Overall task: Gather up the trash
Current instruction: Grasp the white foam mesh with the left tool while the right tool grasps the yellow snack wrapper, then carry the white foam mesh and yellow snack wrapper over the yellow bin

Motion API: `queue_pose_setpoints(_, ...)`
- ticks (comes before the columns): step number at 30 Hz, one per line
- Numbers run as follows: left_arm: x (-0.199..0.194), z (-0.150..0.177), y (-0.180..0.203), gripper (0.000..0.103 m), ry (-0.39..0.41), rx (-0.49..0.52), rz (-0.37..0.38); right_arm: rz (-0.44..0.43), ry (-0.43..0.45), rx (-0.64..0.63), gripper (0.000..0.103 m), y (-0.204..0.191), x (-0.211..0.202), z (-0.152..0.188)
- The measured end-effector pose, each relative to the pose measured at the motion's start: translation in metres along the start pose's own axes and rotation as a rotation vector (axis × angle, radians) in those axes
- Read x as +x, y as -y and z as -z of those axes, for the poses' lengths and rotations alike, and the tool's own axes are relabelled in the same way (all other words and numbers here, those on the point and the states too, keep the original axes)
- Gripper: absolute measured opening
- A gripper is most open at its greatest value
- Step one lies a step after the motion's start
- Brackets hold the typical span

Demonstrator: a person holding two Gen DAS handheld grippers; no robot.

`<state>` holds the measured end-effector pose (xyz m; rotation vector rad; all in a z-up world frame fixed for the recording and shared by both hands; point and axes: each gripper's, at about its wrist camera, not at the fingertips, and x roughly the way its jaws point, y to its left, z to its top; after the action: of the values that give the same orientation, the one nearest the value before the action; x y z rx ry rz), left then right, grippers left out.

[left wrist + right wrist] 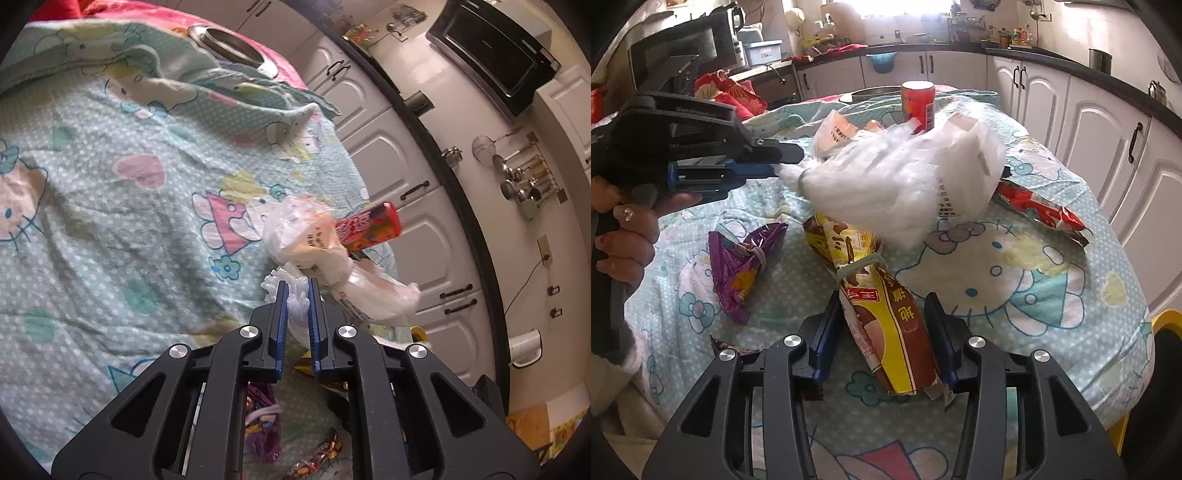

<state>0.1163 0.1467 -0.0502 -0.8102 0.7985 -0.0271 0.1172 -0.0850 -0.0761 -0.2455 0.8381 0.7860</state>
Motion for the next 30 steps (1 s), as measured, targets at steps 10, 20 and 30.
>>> queue_pose_setpoints(10,-0.031,0.002,0.033,0.005,0.086,0.094,0.021,0.002,0.059,0.022,0.027,0.006,-0.032,0.002)
queue_pose_setpoints(20,-0.057,0.006,0.071,0.005,0.149,0.182,0.071,-0.010,0.140,0.064,0.027,0.015,-0.079,0.002)
queue_pose_setpoints(30,-0.062,0.016,0.105,0.005,0.172,0.257,0.108,0.040,0.215,0.122,0.027,0.040,-0.122,0.007)
